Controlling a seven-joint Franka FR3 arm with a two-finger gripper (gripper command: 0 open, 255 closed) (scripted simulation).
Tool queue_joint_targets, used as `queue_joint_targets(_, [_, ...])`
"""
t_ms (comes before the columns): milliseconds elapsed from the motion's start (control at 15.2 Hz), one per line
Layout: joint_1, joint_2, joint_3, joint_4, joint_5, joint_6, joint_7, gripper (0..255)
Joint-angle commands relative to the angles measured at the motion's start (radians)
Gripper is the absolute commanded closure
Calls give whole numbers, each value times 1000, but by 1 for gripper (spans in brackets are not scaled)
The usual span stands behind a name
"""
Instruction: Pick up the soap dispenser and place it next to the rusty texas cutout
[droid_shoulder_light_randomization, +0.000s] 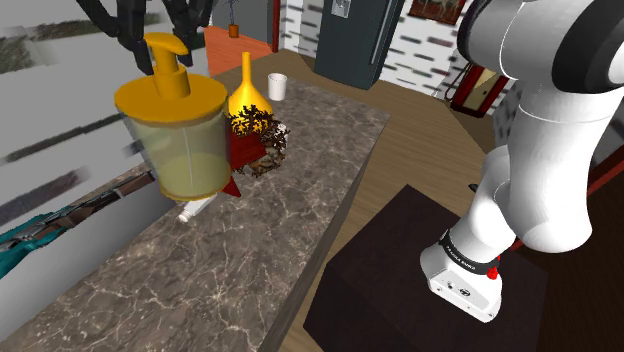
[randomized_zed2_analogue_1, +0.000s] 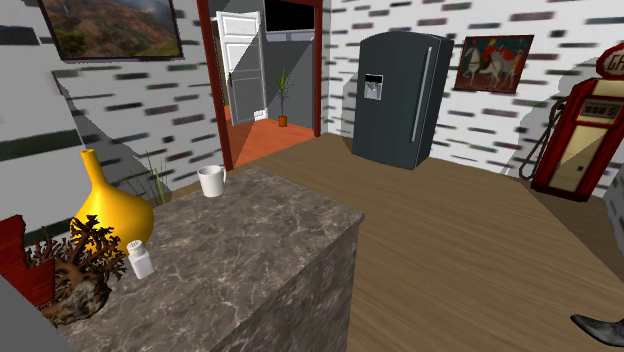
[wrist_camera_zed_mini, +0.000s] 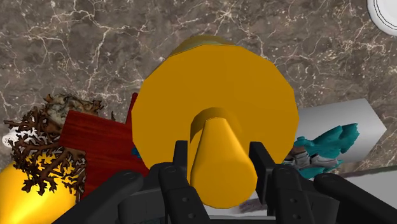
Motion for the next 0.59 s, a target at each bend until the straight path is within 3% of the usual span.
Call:
queue_joint_targets(0, [-17, -32, 2, -80, 14, 50, 4, 255])
queue_joint_targets(528, [-56, -105, 1, -299, 46, 200, 8, 255])
